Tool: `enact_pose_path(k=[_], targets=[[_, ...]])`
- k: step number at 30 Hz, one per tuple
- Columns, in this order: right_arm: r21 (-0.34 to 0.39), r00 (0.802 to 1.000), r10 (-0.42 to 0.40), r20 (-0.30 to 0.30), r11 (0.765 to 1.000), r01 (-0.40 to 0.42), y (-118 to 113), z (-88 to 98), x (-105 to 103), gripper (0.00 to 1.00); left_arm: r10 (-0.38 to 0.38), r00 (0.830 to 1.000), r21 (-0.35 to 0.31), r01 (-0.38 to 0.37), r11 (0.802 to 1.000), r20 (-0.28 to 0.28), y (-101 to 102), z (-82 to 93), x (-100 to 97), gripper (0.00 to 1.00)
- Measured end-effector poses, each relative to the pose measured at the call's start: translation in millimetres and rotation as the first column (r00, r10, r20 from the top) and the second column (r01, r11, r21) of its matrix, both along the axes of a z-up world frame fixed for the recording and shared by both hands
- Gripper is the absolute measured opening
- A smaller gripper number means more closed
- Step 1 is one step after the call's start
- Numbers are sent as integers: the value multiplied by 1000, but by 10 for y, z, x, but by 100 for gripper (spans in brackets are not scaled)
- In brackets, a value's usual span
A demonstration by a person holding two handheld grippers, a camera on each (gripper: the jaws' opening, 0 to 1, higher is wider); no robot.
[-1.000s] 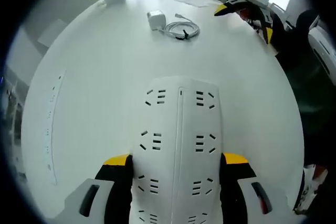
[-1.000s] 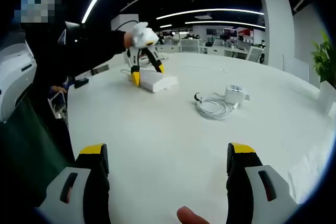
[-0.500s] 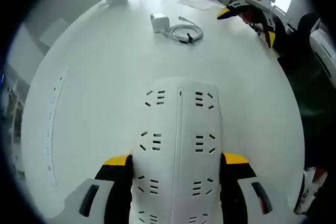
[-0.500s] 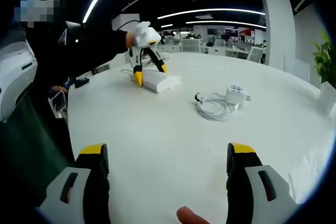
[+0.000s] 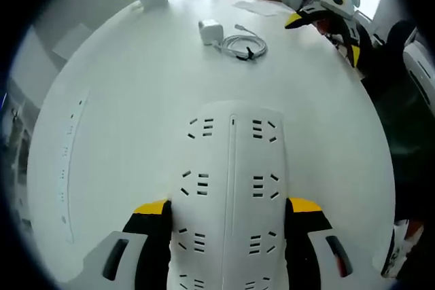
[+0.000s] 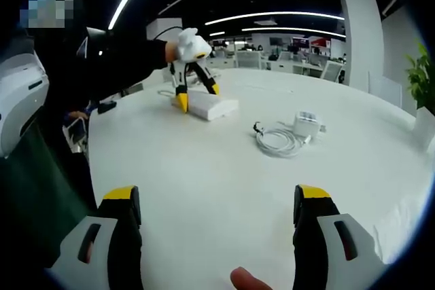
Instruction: Straighten the power strip on the desk, plug the charger into it
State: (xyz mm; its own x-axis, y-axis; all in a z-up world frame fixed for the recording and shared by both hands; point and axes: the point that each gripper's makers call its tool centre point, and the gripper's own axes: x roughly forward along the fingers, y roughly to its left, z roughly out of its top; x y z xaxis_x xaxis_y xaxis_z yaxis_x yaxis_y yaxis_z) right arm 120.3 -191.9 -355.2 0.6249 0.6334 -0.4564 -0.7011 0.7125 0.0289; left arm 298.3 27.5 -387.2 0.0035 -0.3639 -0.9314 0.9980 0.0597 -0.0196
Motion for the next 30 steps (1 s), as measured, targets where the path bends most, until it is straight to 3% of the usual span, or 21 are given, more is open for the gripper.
enact_pose_path(k=[30], targets=[[-6,1000,6,-2,1000,-6,-10,-20,-8,93,13,1000,-25,-13,1000,0,-172,-2,51,68]])
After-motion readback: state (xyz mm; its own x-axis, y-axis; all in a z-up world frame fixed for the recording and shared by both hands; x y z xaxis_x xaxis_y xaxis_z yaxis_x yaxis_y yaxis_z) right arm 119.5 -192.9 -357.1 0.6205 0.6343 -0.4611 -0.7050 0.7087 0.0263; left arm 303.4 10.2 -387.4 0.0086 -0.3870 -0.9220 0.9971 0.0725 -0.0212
